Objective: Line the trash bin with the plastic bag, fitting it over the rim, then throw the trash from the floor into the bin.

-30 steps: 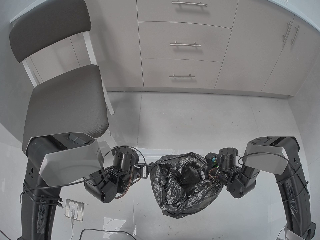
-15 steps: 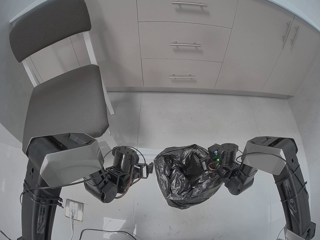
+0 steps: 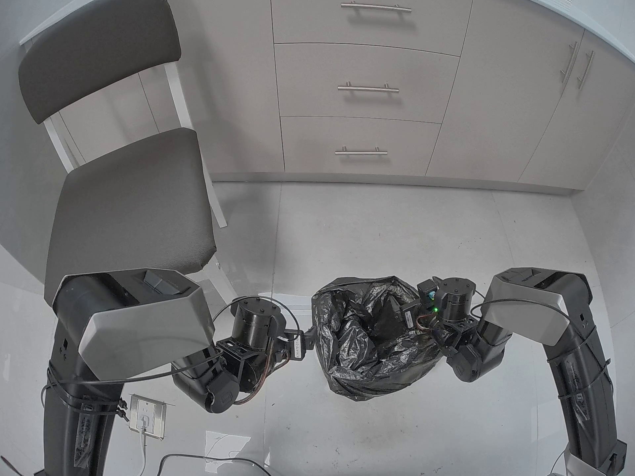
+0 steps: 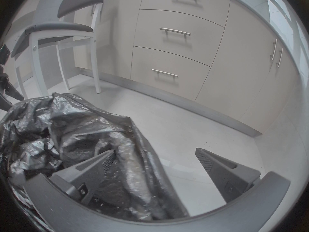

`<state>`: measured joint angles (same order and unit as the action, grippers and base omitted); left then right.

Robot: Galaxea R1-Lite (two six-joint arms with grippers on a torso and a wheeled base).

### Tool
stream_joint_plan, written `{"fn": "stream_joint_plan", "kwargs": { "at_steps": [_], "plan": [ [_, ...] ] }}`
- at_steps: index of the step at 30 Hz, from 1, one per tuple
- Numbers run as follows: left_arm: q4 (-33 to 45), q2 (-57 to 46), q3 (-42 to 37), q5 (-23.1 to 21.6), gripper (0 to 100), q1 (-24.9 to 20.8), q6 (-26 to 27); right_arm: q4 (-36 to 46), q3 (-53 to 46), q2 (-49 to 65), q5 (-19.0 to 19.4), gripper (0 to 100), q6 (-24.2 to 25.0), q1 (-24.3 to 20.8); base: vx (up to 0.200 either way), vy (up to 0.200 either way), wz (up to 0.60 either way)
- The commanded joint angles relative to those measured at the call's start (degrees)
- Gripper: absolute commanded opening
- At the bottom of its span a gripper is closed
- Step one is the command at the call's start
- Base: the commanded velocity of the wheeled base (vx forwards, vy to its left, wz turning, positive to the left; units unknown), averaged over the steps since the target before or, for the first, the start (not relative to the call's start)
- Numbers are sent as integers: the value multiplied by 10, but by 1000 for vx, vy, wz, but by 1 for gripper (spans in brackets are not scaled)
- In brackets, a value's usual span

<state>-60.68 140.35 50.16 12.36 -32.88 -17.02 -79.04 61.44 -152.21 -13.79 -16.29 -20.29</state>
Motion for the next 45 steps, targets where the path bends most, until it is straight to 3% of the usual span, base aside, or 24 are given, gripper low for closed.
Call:
{"fn": "stream_joint_plan", "kwargs": {
  "at_steps": [1,3,7,11,15,19,29,40,45],
  "plan": [
    [-5,-23,-19,18,100,-30,-4,-22,-62,45,29,100,3,-21,0,0,0],
    [-8,-24,-26,43,100,-47,-4,-35,-100,69,50,100,9,-36,0,0,0],
    [-37,-11,-45,94,100,-73,5,-81,-162,94,52,100,28,-59,0,0,0],
    [-84,-4,-74,94,100,-83,38,-110,-214,95,39,100,48,-54,0,0,0],
    [-121,25,-82,95,100,-96,83,-110,-257,115,32,100,106,-45,0,0,0],
    [-134,48,-70,95,100,-94,109,-110,-244,116,33,100,110,-34,0,0,0],
    [-120,78,-26,94,100,-92,128,-110,-235,113,32,100,110,-33,0,0,0],
    [26,59,60,94,100,-76,131,-110,-235,111,32,100,101,-29,0,0,0],
    [46,55,75,95,100,-73,130,-110,-235,107,32,100,100,-28,0,0,0]
  ]
}}
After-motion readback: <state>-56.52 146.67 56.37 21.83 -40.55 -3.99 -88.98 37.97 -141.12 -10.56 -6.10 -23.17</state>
